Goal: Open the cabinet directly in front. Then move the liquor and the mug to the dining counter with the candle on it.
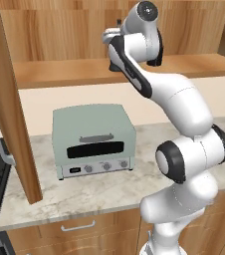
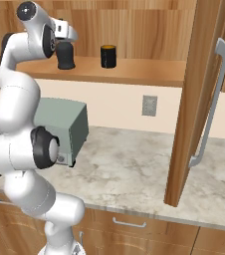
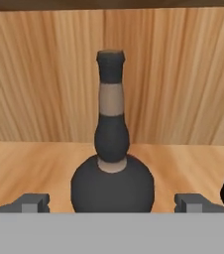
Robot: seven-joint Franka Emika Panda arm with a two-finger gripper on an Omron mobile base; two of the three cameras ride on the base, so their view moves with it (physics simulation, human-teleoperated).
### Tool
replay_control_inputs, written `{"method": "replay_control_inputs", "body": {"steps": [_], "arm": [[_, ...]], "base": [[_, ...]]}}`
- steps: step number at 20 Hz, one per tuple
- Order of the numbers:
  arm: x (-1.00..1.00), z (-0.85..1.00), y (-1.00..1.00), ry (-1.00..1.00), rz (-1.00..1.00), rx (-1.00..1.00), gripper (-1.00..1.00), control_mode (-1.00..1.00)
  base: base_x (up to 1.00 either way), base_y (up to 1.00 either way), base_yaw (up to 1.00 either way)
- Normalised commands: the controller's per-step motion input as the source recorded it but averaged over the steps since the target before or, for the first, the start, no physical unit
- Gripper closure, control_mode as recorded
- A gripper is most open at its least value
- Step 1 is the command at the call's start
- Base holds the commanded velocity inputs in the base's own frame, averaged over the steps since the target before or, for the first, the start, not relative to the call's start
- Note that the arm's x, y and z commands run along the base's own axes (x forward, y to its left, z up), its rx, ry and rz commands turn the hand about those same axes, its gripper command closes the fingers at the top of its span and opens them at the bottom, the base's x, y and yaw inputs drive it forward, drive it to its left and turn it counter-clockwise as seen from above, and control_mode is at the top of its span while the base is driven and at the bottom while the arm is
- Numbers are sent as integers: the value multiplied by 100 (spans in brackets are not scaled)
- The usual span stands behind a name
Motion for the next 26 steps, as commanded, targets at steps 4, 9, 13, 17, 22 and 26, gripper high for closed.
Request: {"method": "replay_control_inputs", "body": {"steps": [4, 9, 13, 17, 22, 26], "arm": [[31, 0, 9, 0, 0, 0, -100, -100], [34, -3, 7, 0, 0, 0, -100, -100], [28, 0, 0, 0, 0, 0, -100, -100], [23, 0, 0, 0, 0, 0, -100, -100], [17, 0, 0, 0, 0, 0, -100, -100], [1, 0, 0, 0, 0, 0, 100, -100]], "base": [[0, 0, 0], [0, 0, 0], [0, 0, 0], [0, 0, 0], [0, 0, 0], [0, 0, 0]]}}
